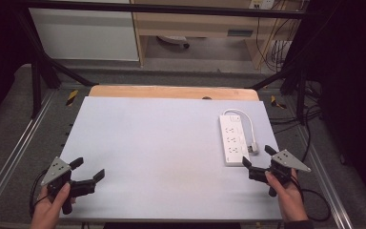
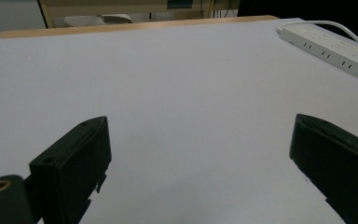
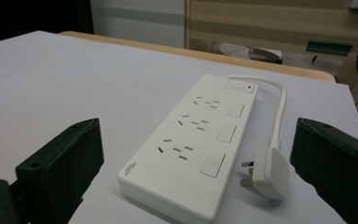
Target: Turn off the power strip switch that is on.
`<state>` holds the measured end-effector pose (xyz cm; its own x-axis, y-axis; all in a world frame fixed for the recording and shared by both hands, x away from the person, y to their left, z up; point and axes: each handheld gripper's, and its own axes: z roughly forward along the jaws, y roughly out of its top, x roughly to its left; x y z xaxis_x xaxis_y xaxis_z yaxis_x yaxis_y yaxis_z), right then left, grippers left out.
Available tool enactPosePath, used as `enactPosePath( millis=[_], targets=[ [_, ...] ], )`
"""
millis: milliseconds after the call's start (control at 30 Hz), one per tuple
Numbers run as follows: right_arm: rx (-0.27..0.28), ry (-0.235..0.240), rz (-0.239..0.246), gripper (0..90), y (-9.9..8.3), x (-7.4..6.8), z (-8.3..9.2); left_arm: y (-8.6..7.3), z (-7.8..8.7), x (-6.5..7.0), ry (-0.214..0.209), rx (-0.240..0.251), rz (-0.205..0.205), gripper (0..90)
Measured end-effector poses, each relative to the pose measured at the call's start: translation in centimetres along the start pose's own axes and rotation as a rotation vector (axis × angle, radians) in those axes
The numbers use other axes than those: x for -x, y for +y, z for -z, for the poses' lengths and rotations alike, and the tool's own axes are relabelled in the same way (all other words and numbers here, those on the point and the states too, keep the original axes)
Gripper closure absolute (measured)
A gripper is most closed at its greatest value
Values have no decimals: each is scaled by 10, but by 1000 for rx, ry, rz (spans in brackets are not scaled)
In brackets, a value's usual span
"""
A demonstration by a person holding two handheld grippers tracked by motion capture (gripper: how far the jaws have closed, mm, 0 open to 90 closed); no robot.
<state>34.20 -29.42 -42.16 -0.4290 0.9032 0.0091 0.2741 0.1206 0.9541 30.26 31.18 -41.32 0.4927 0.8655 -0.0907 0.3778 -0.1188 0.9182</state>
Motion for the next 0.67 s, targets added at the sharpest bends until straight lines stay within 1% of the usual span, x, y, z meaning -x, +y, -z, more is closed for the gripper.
enactPosePath(
  millis=[133, 333, 433, 500, 533, 600, 667],
  targets=[
    [-20, 10, 3, 32, -6, 0, -3, 0, 0, 0, -2, 0, -1, 53],
    [-65, 34, 4, 32, -15, -2, -10, 0, 0, 1, -3, -3, -5, 53],
    [-95, 59, -10, 32, -20, -6, -17, 0, 0, 1, -5, -3, -6, 53],
    [-122, 79, -2, 32, -23, -9, -23, 0, 0, 1, -5, -4, -8, 53],
    [-133, 85, 11, 32, -23, -11, -26, 0, 0, 1, -5, -3, -8, 53],
    [-142, 89, 19, 32, -23, -14, -30, 0, -1, 1, -5, -4, -9, 53],
    [-150, 88, 8, 32, -23, -16, -34, 0, -1, 1, -6, -9, -13, 53]
  ],
)
